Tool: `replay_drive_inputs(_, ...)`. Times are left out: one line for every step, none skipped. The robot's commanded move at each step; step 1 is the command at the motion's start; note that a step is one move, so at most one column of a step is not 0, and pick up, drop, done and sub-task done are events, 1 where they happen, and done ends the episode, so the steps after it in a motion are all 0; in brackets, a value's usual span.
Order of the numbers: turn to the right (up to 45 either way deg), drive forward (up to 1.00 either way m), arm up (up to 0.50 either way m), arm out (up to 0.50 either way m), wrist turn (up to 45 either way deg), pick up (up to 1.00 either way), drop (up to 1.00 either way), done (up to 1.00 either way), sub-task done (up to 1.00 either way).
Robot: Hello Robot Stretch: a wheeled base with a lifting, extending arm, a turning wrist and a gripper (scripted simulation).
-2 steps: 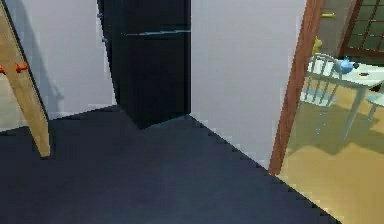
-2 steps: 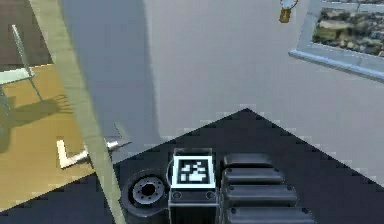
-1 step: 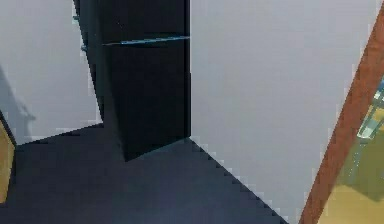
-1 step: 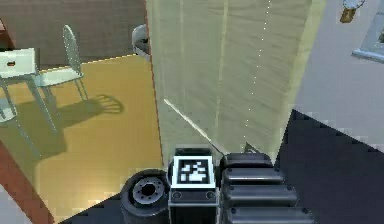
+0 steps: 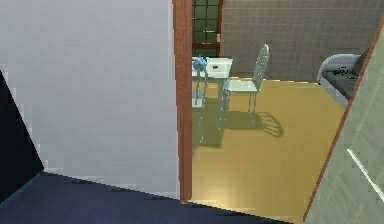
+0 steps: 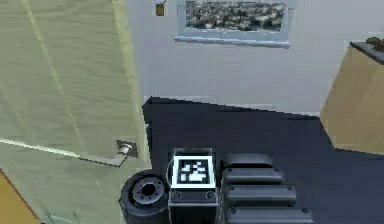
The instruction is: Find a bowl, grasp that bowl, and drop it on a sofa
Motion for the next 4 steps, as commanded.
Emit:
replay_drive_inputs(0.0,0.75,0.0,0.0,0.0,0.0,0.0,0.0,0.0)
replay_drive_inputs(36.0,0.0,0.0,0.0,0.0,0.0,0.0,0.0,0.0)
replay_drive_inputs(0.0,0.35,0.0,0.0,0.0,0.0,0.0,0.0,0.0)
replay_drive_inputs(-21.0,0.0,0.0,0.0,0.0,0.0,0.0,0.0,0.0)
